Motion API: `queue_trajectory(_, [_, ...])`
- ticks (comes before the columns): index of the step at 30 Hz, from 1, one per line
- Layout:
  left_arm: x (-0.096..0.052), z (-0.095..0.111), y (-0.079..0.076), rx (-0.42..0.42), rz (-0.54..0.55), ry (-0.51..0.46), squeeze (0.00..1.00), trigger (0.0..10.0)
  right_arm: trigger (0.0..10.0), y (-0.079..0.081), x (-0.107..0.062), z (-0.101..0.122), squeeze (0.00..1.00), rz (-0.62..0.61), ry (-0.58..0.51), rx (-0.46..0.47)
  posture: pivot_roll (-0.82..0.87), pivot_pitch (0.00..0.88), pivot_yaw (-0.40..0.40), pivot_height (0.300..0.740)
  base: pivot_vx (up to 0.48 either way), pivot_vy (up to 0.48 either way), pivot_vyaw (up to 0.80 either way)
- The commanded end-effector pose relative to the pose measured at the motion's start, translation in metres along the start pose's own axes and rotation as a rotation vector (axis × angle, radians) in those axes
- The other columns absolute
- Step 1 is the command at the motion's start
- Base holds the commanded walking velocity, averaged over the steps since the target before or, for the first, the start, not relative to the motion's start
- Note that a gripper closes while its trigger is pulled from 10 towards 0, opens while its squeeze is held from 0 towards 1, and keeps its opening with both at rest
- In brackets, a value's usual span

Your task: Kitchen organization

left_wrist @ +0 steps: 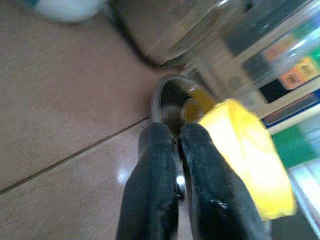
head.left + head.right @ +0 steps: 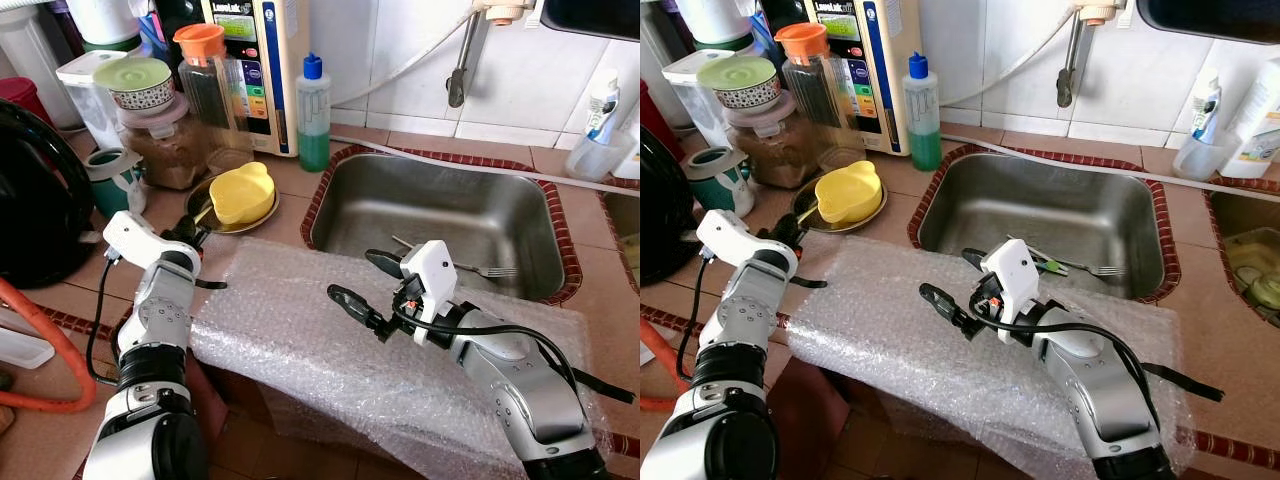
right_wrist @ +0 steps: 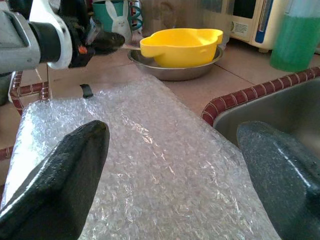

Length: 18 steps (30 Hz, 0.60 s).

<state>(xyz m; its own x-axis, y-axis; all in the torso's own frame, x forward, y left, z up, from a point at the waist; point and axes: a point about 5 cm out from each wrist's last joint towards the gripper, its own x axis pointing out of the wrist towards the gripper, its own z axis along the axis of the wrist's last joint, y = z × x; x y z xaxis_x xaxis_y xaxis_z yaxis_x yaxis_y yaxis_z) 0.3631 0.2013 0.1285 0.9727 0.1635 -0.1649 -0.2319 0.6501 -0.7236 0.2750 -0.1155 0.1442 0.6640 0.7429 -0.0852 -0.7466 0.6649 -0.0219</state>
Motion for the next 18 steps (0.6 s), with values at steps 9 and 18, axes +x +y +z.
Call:
queue_trajectory(9, [-0.002, 0.024, -0.009, 0.140, -0.020, -0.144, 0.00, 0.0, 10.0, -0.003, 0.002, 0.003, 1.00, -0.020, -0.015, -0.011, 0.04, 0.017, 0.102, 0.740, 0.000, 0.000, 0.00])
queue_trajectory(18, [-0.009, 0.046, -0.035, 0.378, -0.131, -0.318, 0.00, 0.0, 10.0, -0.005, 0.004, 0.003, 0.00, -0.024, -0.020, -0.015, 0.04, 0.016, 0.103, 0.740, 0.000, 0.000, 0.00])
